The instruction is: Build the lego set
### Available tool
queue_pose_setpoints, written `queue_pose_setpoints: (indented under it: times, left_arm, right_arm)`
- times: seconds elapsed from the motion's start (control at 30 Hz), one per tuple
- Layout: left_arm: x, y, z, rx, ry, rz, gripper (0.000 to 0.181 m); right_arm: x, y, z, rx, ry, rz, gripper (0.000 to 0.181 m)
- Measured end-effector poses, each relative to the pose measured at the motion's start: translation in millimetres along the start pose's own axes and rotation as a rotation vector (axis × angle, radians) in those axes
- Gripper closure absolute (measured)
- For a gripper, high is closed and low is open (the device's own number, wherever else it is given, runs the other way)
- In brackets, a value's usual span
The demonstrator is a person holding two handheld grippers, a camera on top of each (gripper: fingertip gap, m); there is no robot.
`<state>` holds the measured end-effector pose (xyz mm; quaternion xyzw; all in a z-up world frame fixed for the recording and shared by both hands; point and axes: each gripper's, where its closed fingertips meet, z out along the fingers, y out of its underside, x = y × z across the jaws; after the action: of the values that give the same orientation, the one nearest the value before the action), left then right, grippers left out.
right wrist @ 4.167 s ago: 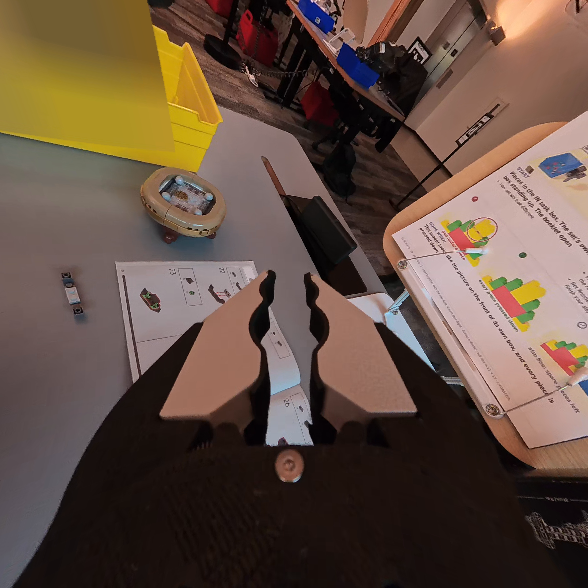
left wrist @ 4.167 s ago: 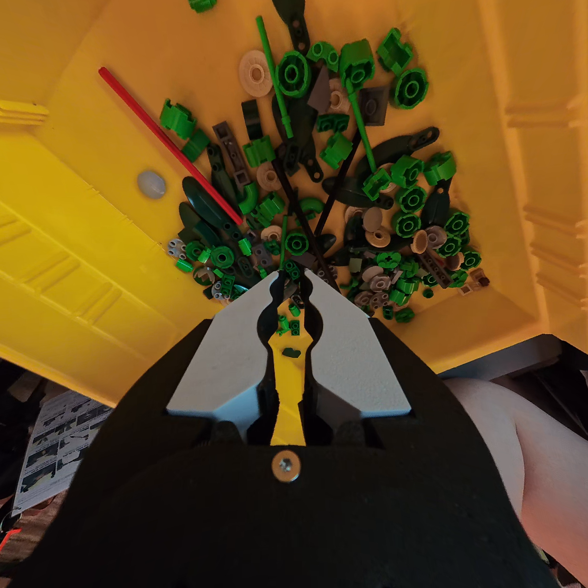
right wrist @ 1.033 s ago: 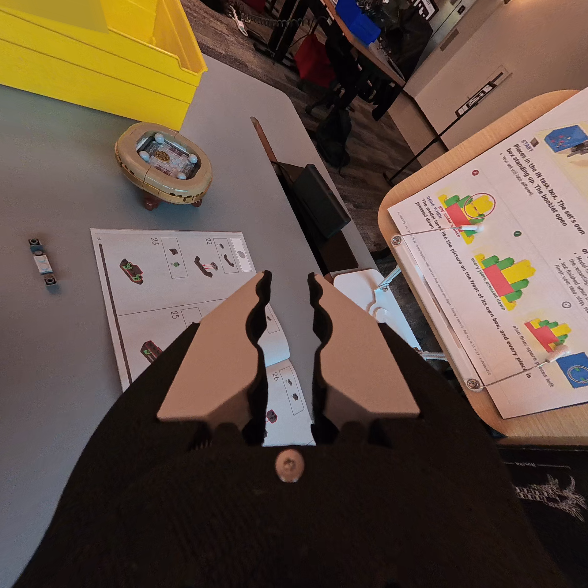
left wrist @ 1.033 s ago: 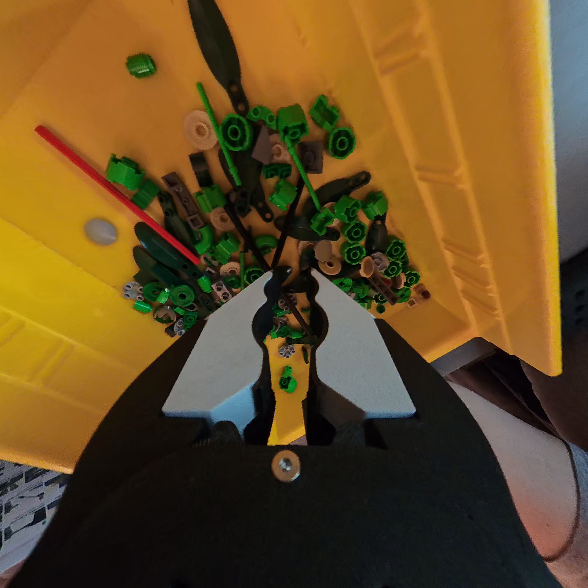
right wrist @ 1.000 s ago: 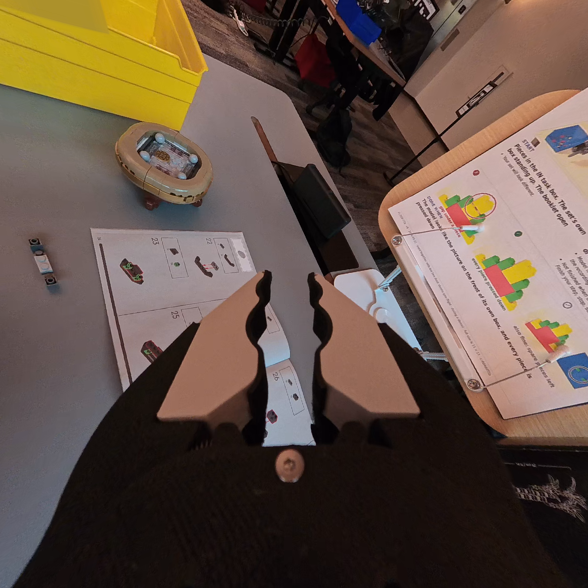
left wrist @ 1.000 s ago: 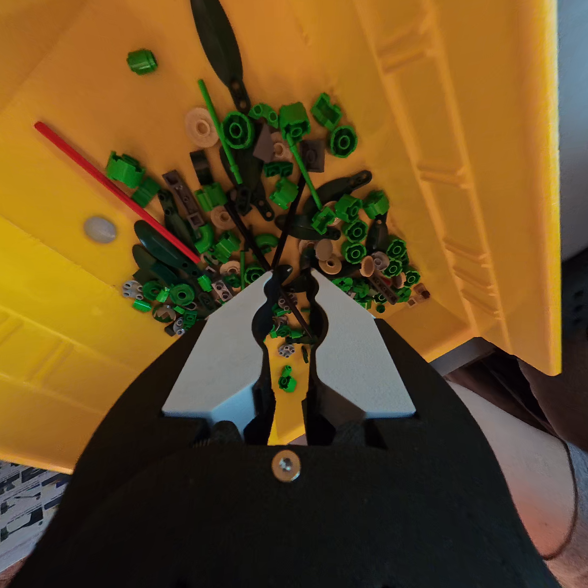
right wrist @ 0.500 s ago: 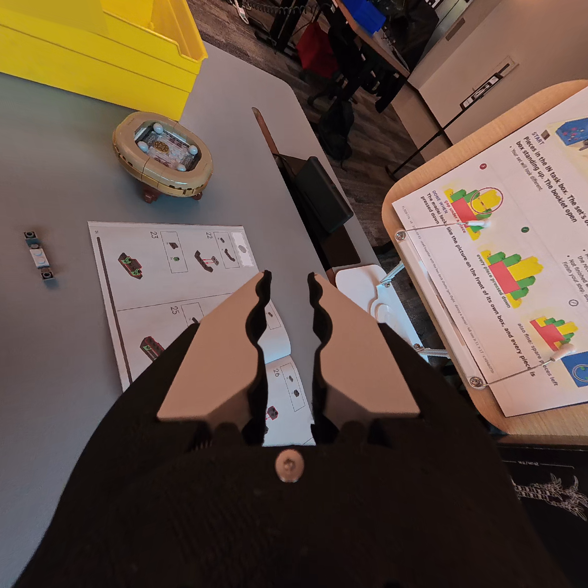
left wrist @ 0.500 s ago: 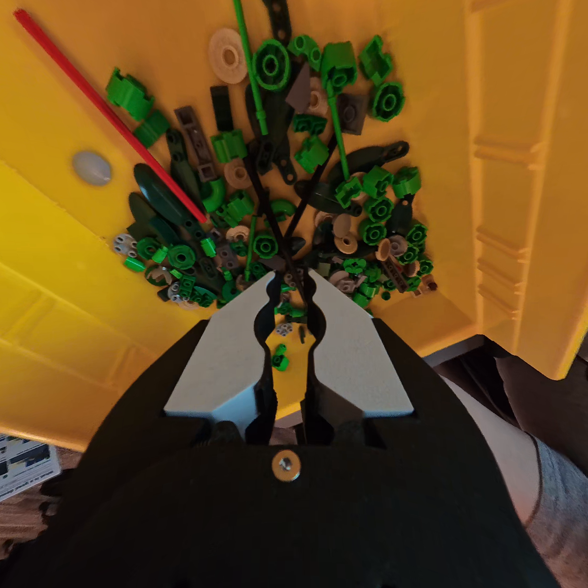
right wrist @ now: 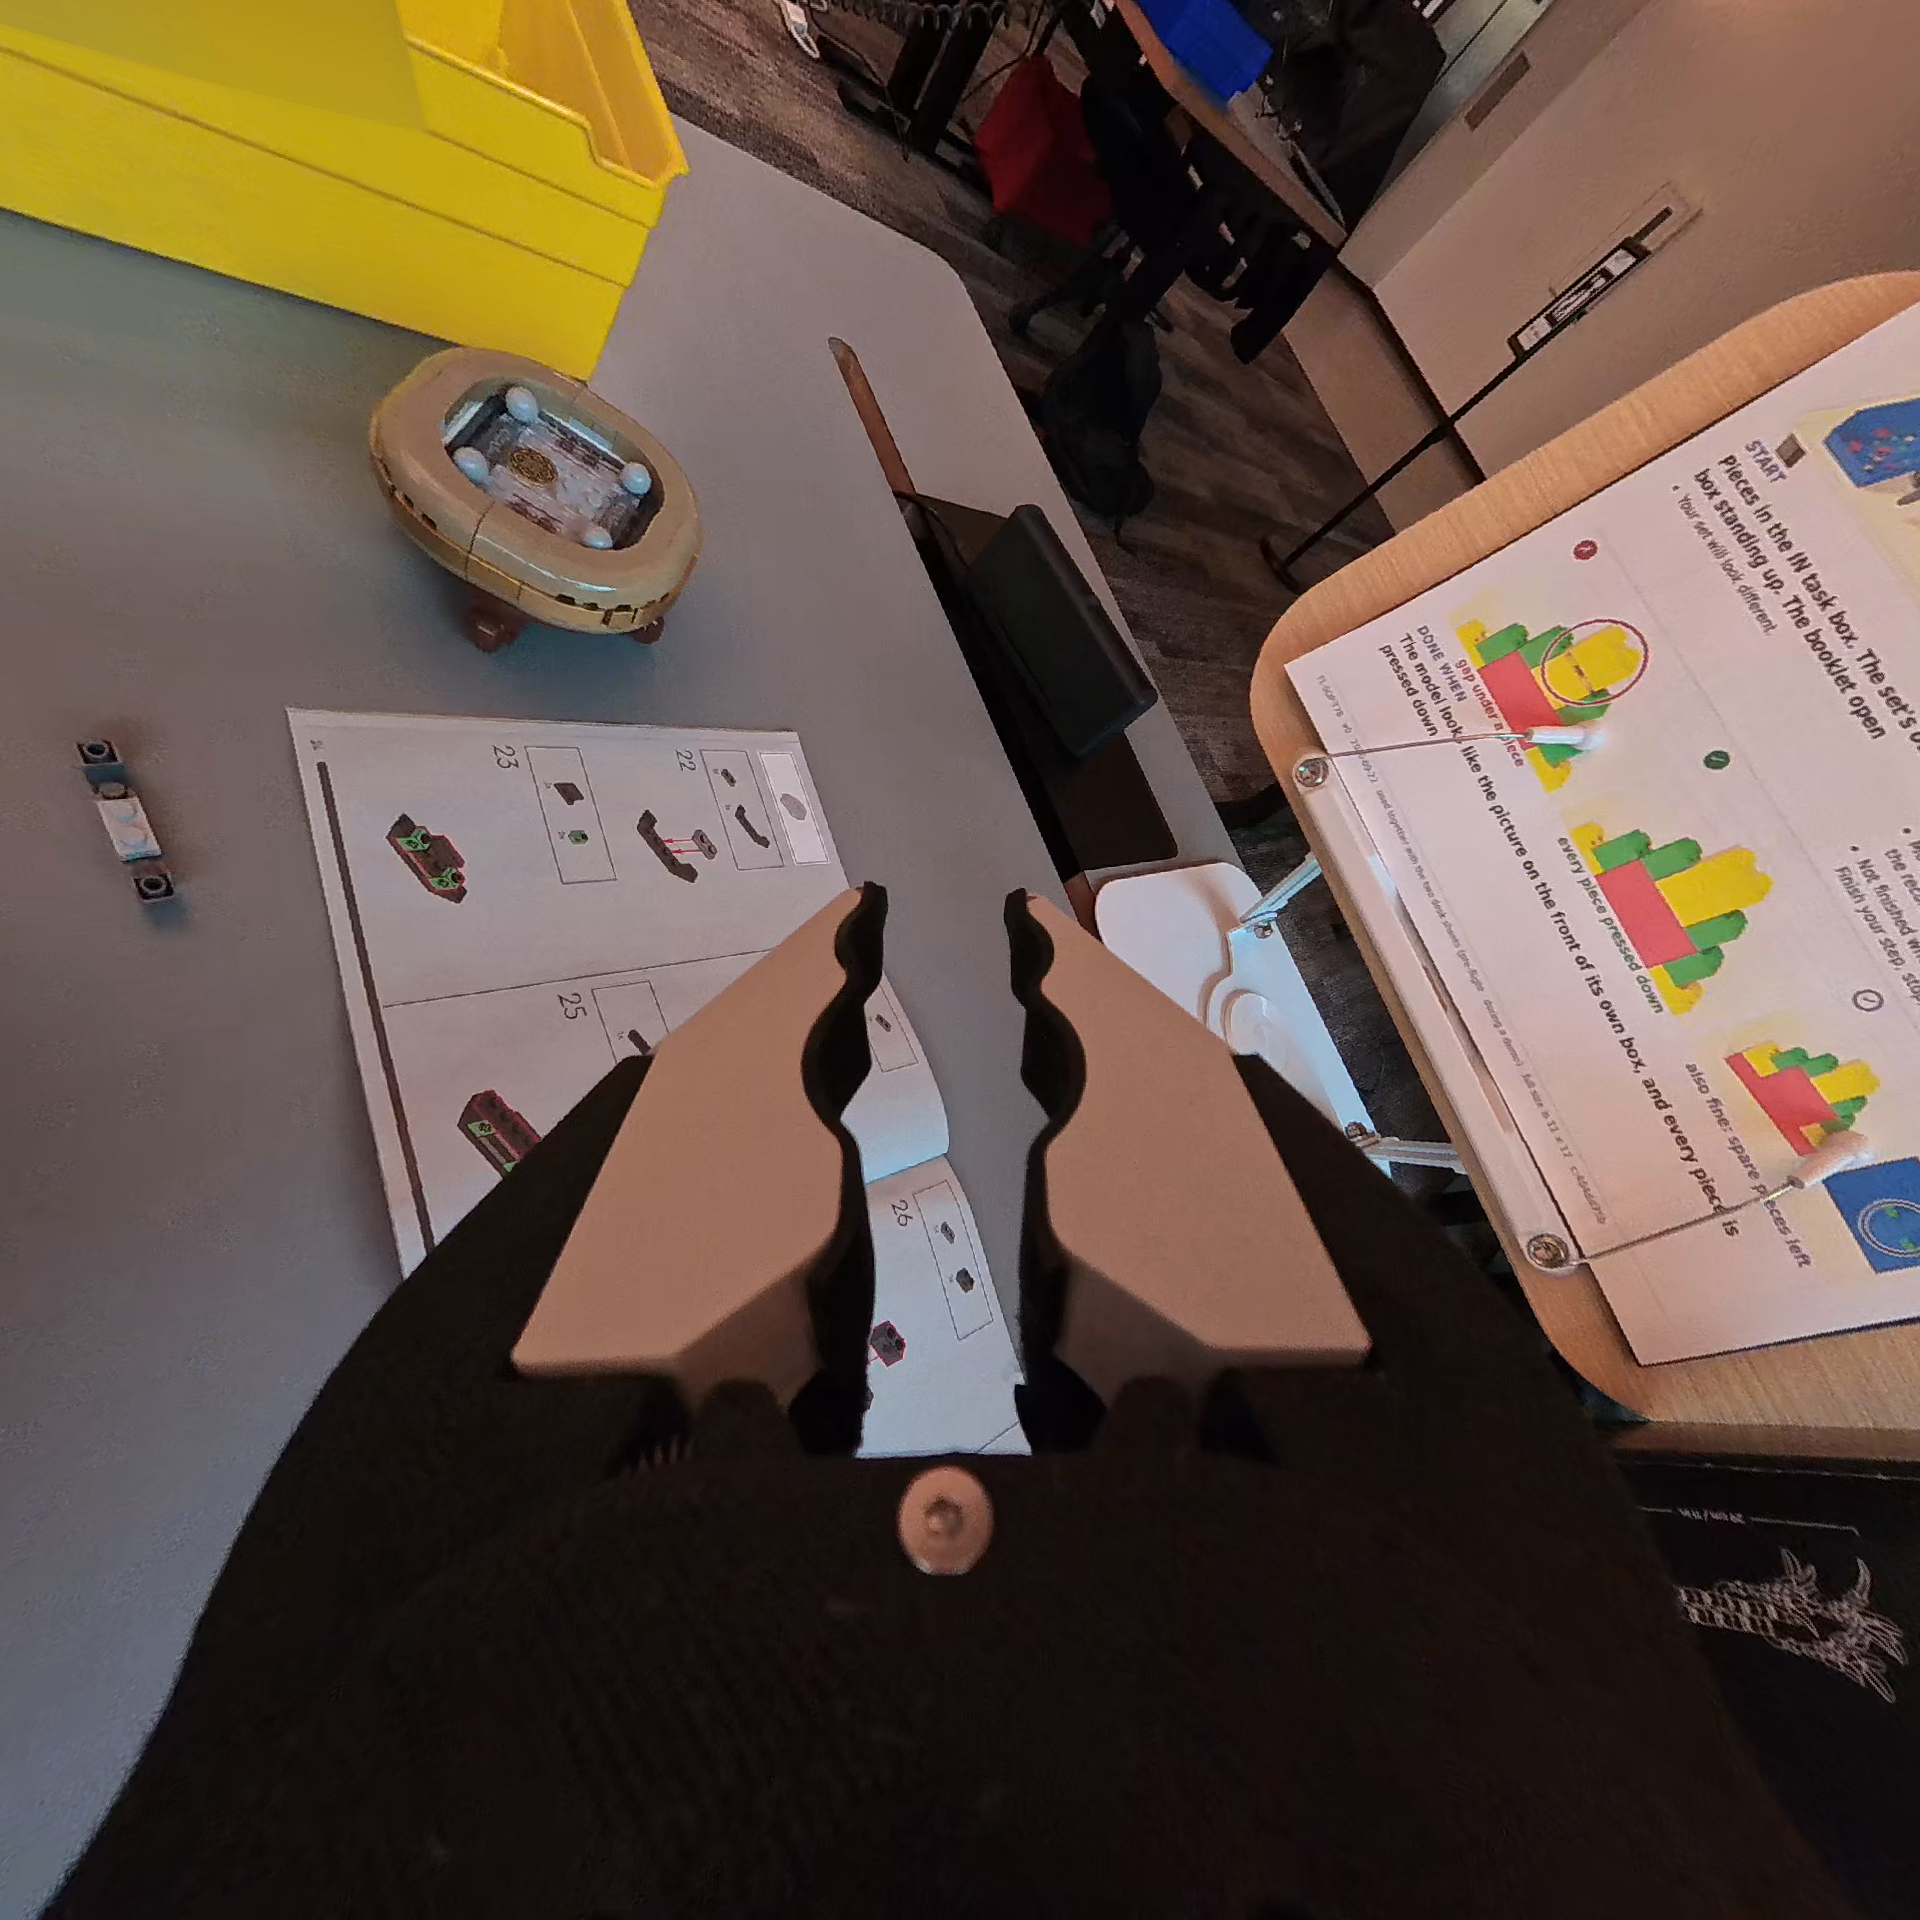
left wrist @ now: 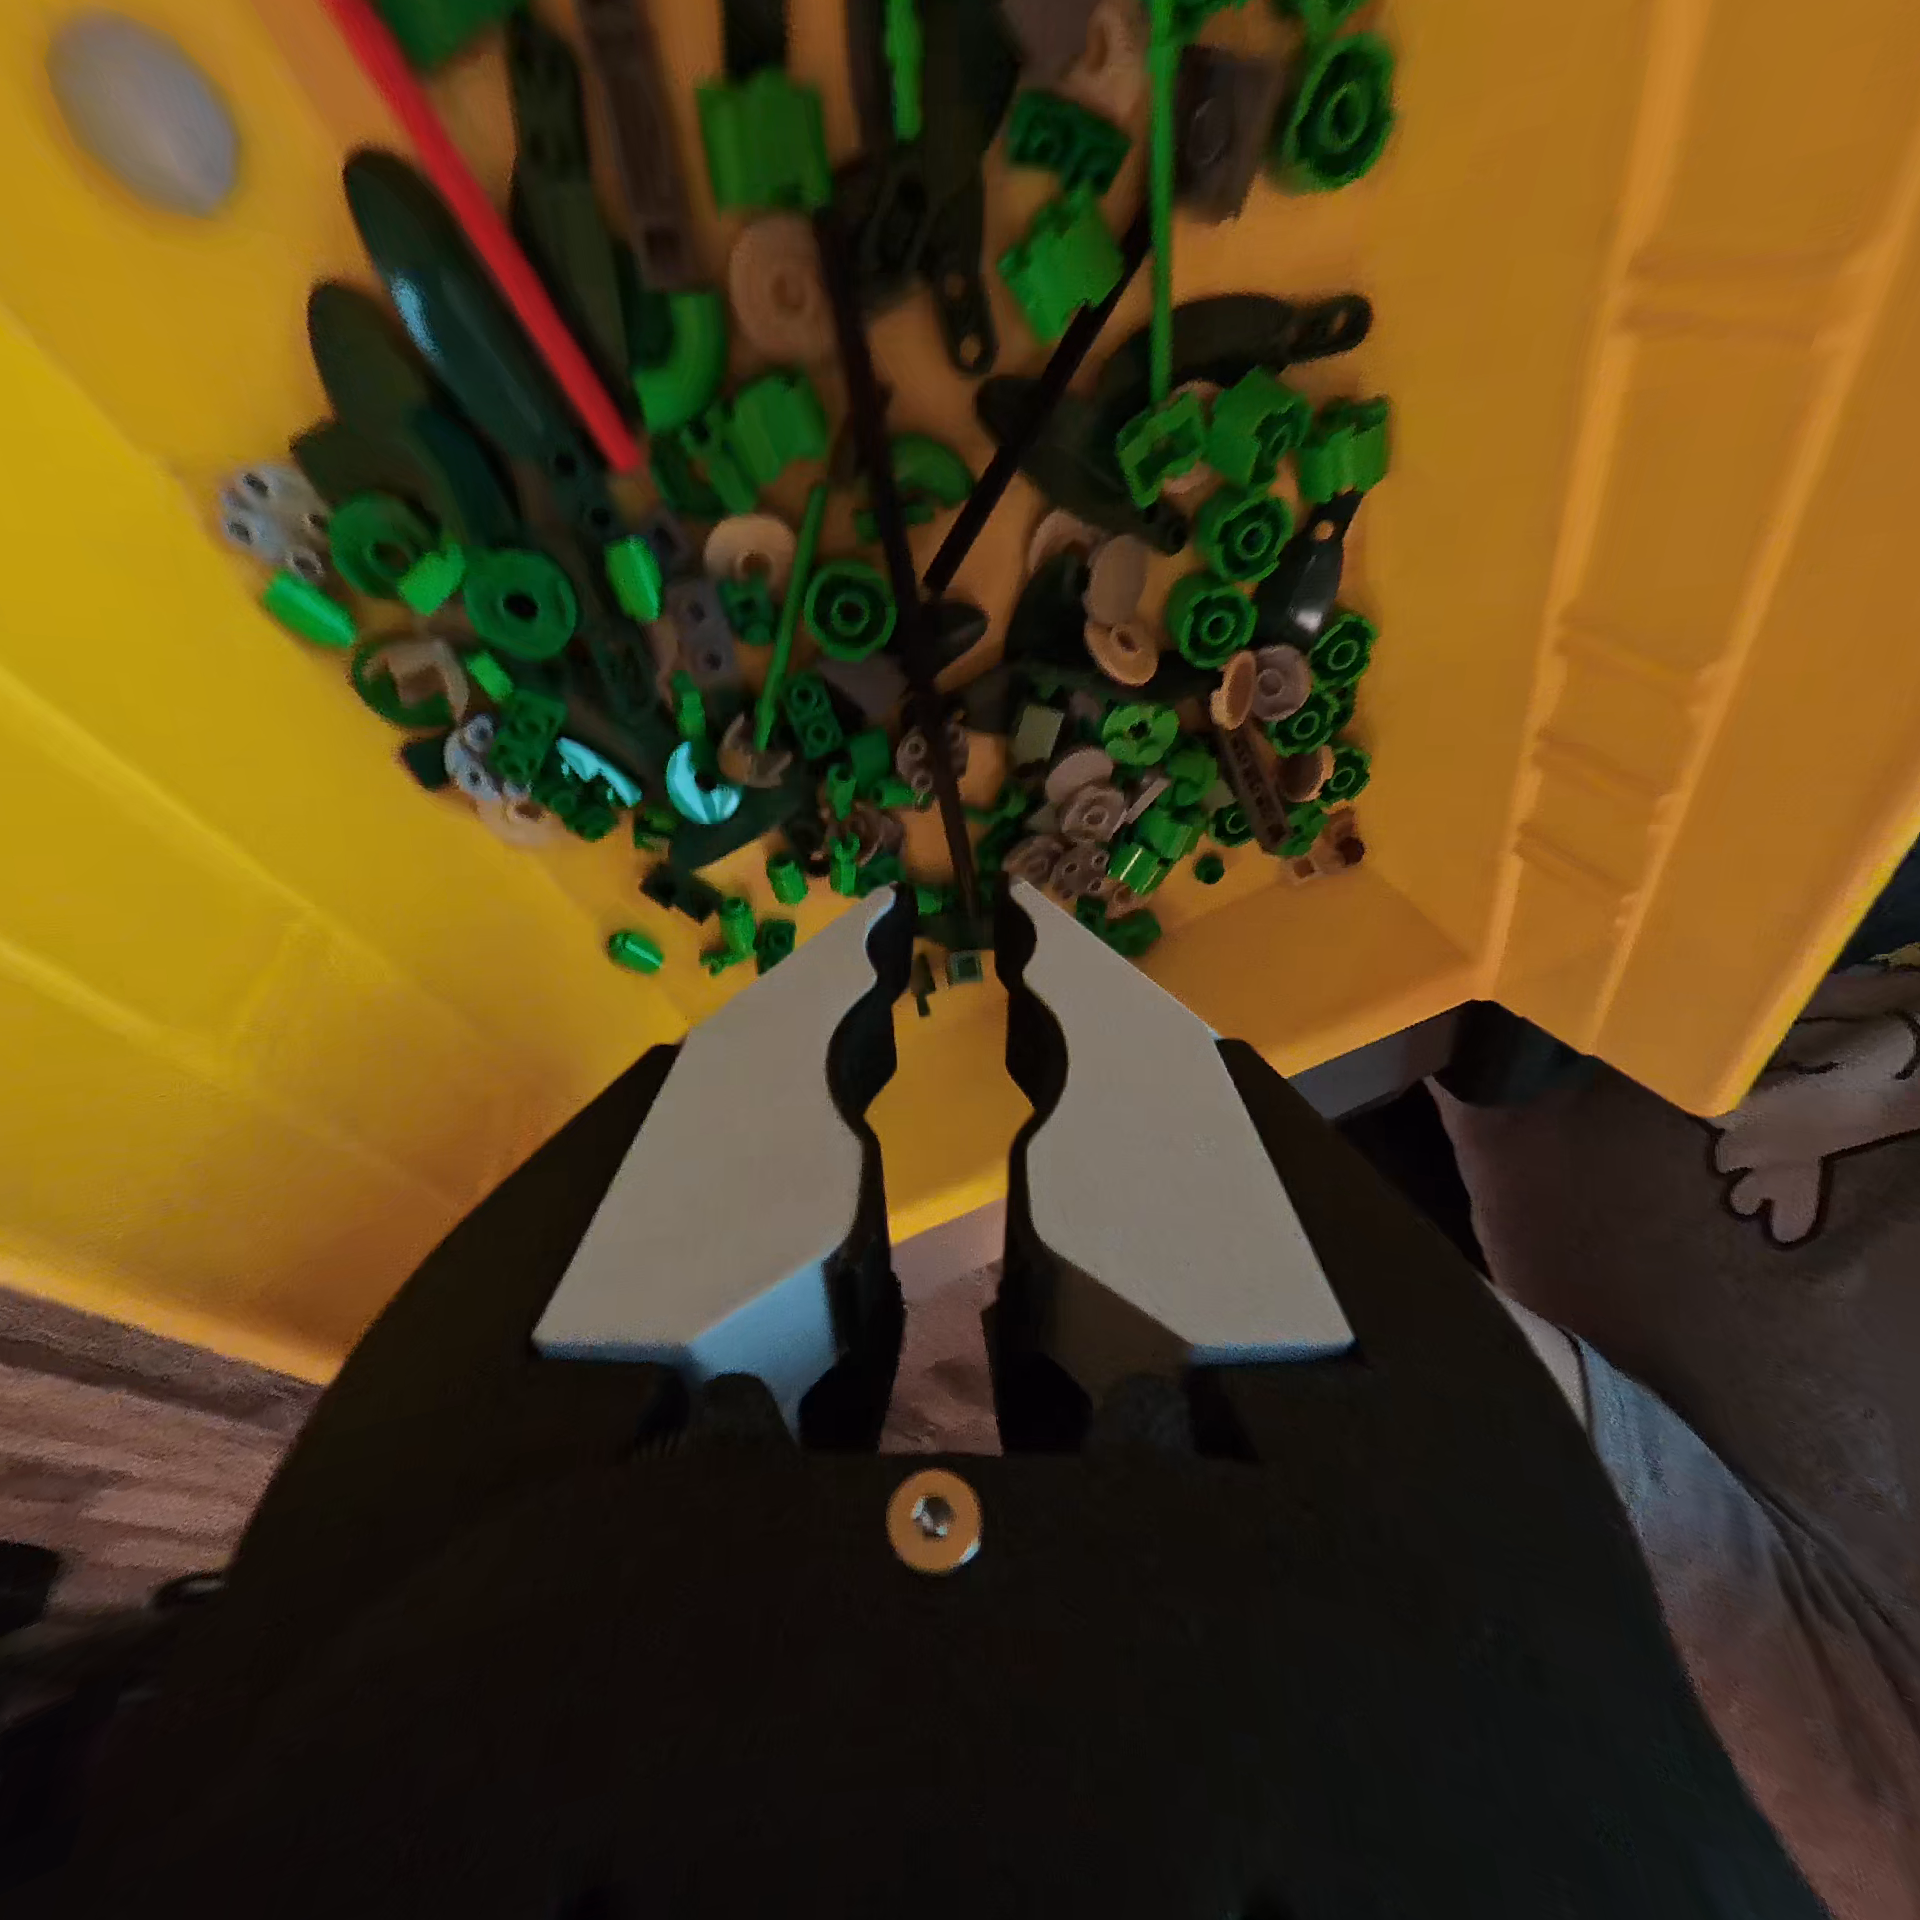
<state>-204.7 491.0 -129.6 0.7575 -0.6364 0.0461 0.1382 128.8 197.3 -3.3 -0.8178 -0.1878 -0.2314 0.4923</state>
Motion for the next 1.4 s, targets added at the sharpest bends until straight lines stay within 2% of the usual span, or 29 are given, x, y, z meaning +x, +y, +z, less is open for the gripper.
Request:
queue_pose_setpoints:
  times: [0.2, 0.67, 0.83, 1.03, 1.13, 1.23, 1.33, 1.4]
  left_arm:
    - [-15.6, 8.2, -5.1, 0.028, -0.007, -0.123, 0.168]
    - [-19.1, 12.8, 2.3, -0.036, -0.026, -0.148, 0.169]
    - [-14.8, 32.3, 8.1, -0.103, 0.004, -0.186, 0.170]
    - [-26.6, 36.6, 3.4, -0.095, -0.038, -0.259, 0.170]
    - [-37.5, 27.3, -10.0, -0.014, -0.116, -0.257, 0.170]
    - [-43.1, 1.7, -25.1, 0.115, -0.169, -0.188, 0.172]
    - [-54.1, -11.0, -31.8, 0.141, -0.264, -0.147, 0.168]
    - [-55.7, -17.9, -29.7, 0.140, -0.277, -0.114, 0.168]
  right_arm:
    - [-1.0, 2.2, 1.6, -0.008, -0.004, 0.000, 0.159]
    - [-1.4, 5.6, 2.4, -0.028, -0.003, -0.010, 0.159]
    - [-3.6, 6.7, 4.4, -0.035, -0.009, -0.017, 0.159]
    - [-3.1, 11.9, 5.7, -0.052, -0.011, -0.022, 0.159]
    - [-2.7, 13.4, 6.3, -0.052, -0.013, -0.015, 0.159]
    - [-4.0, 13.6, 7.1, -0.057, -0.016, -0.019, 0.159]
    - [-4.9, 12.6, 7.1, -0.060, -0.016, -0.027, 0.159]
    - [-4.6, 11.8, 6.6, -0.058, -0.012, -0.030, 0.159]
